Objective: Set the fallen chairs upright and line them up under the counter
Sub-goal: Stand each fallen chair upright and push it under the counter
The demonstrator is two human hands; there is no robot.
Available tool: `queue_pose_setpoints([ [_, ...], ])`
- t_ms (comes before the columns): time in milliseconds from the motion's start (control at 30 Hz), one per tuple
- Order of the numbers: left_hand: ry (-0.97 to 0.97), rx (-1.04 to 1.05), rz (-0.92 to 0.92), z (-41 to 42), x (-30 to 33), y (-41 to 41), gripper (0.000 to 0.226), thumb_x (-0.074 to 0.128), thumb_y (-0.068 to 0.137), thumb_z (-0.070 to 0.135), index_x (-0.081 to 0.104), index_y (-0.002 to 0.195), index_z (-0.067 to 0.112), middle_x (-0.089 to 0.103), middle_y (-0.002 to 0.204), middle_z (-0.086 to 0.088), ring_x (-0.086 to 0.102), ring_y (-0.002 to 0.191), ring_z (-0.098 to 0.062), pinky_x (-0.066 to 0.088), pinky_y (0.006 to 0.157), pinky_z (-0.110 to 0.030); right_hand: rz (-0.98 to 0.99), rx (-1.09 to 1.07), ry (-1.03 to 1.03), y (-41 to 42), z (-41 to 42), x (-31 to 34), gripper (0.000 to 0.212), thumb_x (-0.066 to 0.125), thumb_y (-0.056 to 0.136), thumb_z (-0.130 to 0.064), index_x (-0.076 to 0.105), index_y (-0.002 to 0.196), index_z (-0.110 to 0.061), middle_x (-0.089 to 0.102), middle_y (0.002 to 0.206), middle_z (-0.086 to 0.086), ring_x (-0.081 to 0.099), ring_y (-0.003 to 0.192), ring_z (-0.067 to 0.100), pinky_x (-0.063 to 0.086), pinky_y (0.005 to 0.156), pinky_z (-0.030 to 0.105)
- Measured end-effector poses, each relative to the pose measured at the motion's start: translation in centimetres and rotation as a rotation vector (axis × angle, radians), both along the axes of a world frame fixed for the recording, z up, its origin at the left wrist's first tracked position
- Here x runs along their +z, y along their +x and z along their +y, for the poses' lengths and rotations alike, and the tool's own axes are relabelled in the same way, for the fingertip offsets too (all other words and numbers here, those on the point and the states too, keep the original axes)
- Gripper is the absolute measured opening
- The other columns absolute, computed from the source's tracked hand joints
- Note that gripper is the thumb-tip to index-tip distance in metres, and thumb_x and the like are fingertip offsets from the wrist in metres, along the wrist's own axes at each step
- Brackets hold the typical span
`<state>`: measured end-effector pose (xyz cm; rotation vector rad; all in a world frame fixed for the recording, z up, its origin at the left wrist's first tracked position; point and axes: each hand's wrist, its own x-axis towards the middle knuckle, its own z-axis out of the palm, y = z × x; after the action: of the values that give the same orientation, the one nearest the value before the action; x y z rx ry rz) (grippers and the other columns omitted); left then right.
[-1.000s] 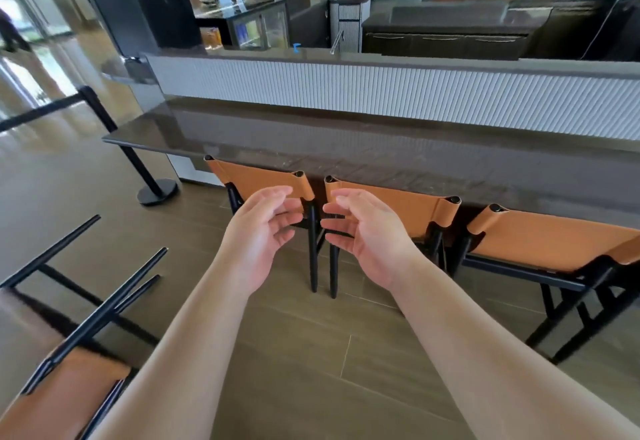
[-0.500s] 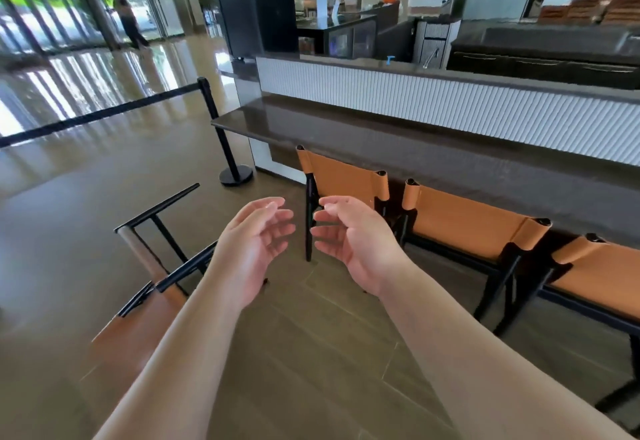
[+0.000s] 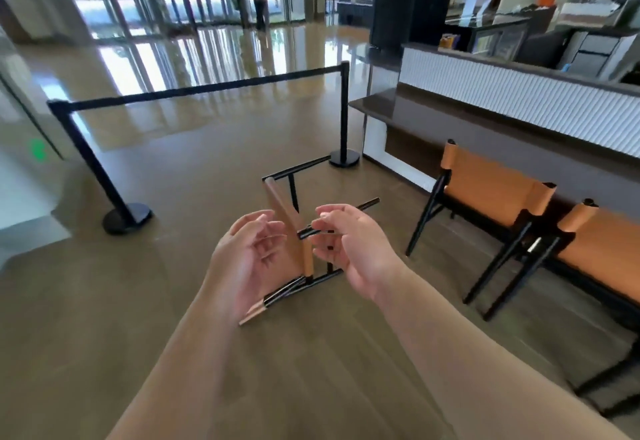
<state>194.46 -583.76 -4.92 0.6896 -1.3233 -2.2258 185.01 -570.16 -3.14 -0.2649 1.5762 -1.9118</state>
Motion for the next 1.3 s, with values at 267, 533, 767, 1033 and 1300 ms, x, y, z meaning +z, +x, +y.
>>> queue_pose_setpoints([
  [267,0.020,0.186,-0.018,-10.2,-0.6,10.2,0.015,0.055,0.097,0.019,0.068,0.104,0.016,0.071,0.089,-0.005,0.064,0.074,-0.017,0.042,0.068,-0.031,-0.025,0.157,-0.002,7.9,-12.3,-0.3,0.012,0.055,0.094,-0.009,0.065,0.099,-0.014,0.066,0.091,0.009,0.062,0.074,0.021,0.050,0.074,0.036],
  [533,-0.001,0.296,-0.013,-17.2,-0.1,13.6,0.014,0.055,0.098,0.018,0.069,0.100,0.018,0.073,0.089,-0.005,0.067,0.074,-0.015,0.045,0.065,-0.029,-0.022,0.258,-0.037,9.5,-21.5,-0.5,0.016,0.053,0.092,-0.008,0.064,0.102,-0.012,0.068,0.082,0.004,0.064,0.069,0.019,0.050,0.069,0.034],
  [767,-0.017,0.333,-0.026,-24.5,-0.7,11.2,0.015,0.054,0.097,0.018,0.068,0.102,0.015,0.072,0.088,-0.005,0.066,0.072,-0.015,0.043,0.067,-0.030,-0.067,0.282,-0.071,6.9,-29.7,-2.2,0.013,0.053,0.094,-0.008,0.064,0.098,-0.012,0.066,0.082,0.006,0.063,0.069,0.021,0.048,0.068,0.034],
  [1033,-0.015,0.334,-0.083,-35.1,-0.3,6.4,0.020,0.051,0.099,0.019,0.066,0.112,0.011,0.072,0.093,-0.007,0.066,0.076,-0.016,0.044,0.071,-0.031,-0.115,0.280,-0.104,1.2,-42.2,-2.9,0.013,0.054,0.092,-0.011,0.065,0.098,-0.012,0.067,0.081,0.005,0.065,0.068,0.020,0.053,0.064,0.031],
  [1300,-0.044,0.376,-0.071,-45.1,0.3,4.7,0.020,0.052,0.099,0.021,0.067,0.111,0.016,0.072,0.096,-0.005,0.067,0.079,-0.015,0.046,0.070,-0.029,-0.085,0.325,-0.112,-1.6,-53.2,-2.4,0.020,0.057,0.081,-0.019,0.068,0.098,-0.015,0.070,0.079,0.002,0.068,0.070,0.020,0.054,0.059,0.030],
])
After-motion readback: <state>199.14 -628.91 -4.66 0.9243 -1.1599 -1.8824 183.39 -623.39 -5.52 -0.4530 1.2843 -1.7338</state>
